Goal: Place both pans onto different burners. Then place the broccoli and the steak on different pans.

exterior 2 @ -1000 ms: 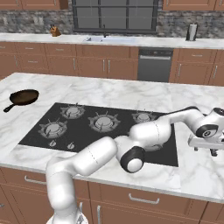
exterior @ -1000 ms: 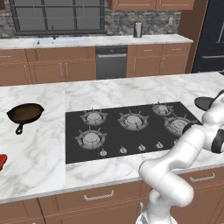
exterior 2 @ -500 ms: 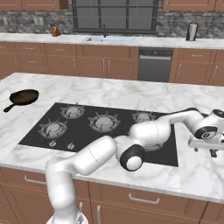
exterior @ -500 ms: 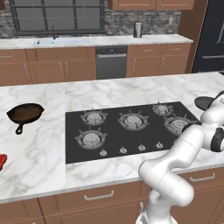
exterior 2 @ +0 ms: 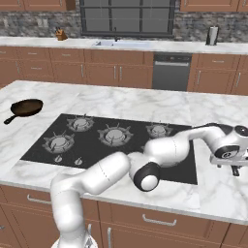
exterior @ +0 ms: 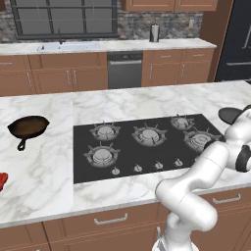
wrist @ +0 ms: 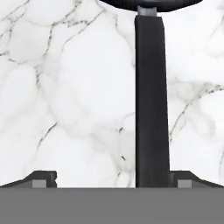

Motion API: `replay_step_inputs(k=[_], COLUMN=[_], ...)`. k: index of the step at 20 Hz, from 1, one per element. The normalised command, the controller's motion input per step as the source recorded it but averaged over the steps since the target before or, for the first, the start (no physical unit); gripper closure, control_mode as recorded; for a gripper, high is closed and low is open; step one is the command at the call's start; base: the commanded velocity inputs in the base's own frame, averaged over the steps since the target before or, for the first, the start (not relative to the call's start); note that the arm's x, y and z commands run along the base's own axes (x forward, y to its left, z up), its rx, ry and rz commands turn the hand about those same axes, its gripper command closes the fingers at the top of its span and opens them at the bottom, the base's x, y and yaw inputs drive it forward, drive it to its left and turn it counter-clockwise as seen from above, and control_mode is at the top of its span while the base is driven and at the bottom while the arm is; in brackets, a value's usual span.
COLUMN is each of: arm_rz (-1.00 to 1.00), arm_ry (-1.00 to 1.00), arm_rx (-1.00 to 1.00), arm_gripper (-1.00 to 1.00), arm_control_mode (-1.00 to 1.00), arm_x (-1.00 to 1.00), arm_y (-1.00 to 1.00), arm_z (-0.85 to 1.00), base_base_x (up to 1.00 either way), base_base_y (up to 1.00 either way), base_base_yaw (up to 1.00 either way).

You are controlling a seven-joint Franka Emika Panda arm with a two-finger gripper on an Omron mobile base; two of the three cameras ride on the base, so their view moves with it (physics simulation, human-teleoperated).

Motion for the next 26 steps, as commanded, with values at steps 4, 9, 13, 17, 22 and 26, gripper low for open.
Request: replay_step_inputs(k=[4, 9, 13, 17, 22, 26], arm_rz=[0.00, 0.00, 0.00, 0.00, 0.00, 0.00], arm_ry=[0.00, 0.00, 0.04, 0.14, 0.12, 0.11], arm_rx=[0.00, 0.00, 0.00, 0.00, 0.03, 0.12], arm_gripper=[-1.00, -1.00, -1.00, 1.00, 1.00, 1.00], arm_control_mode=[-1.00, -1.00, -1.00, -1.00, -1.00, -1.00], arm_x=[0.28, 0.26, 0.16, 0.01, 0.00, 0.00], arm_y=[-0.32, -0.35, -0.12, 0.00, 0.00, 0.00], arm_z=[0.00, 0.00, 0.00, -0.06, -0.06, -0.01], base_base_x=[0.00, 0.00, 0.00, 0.00, 0.00, 0.00], base_base_y=[0.00, 0.00, 0.00, 0.00, 0.00, 0.00], base_base_yaw=[0.00, 0.00, 0.00, 0.00, 0.00, 0.00])
